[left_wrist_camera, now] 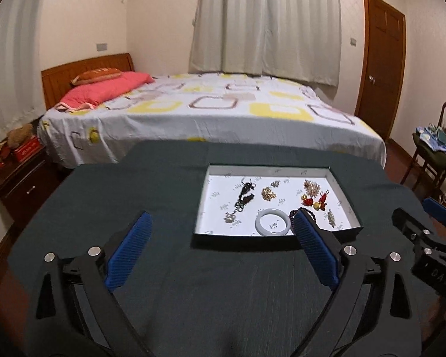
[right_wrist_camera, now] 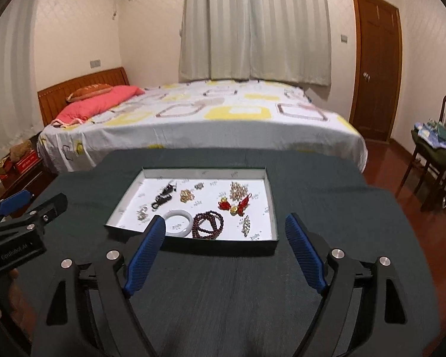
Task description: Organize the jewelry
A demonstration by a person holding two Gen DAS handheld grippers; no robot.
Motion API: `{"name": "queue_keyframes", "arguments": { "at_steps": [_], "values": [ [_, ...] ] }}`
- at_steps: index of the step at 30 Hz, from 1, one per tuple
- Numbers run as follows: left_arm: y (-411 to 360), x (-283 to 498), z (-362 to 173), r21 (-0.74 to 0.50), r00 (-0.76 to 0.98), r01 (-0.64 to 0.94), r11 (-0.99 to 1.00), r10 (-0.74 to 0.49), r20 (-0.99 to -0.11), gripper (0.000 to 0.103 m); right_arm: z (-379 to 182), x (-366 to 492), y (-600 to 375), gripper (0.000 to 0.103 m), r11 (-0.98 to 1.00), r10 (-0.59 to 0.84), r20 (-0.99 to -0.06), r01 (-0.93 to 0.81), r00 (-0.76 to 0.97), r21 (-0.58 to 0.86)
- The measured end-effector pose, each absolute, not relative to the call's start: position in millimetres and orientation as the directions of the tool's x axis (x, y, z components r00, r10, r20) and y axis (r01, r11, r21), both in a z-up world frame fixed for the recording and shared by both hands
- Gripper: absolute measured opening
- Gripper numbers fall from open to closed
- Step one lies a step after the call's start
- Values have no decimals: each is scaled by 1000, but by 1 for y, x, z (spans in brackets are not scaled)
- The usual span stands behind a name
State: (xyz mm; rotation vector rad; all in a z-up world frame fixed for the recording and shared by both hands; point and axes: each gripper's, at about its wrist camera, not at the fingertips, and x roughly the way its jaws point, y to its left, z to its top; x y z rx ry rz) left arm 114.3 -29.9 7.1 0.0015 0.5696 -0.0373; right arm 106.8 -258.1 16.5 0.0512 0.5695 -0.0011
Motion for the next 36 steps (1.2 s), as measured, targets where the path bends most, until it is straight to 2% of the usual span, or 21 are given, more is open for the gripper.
{"name": "queue_keyframes", "arguments": {
  "at_steps": [15, 36],
  "values": [
    [2, 46, 55, 12, 894, -45, 999, 46, -446, 99, 61, 49, -259, 81, 999, -1, -442, 18, 897, 34],
    [5, 37, 57, -8, 895, -45, 999, 37, -444, 99, 64, 42, -255, 81, 1000, -5, -430, 16, 903, 22]
  ]
}}
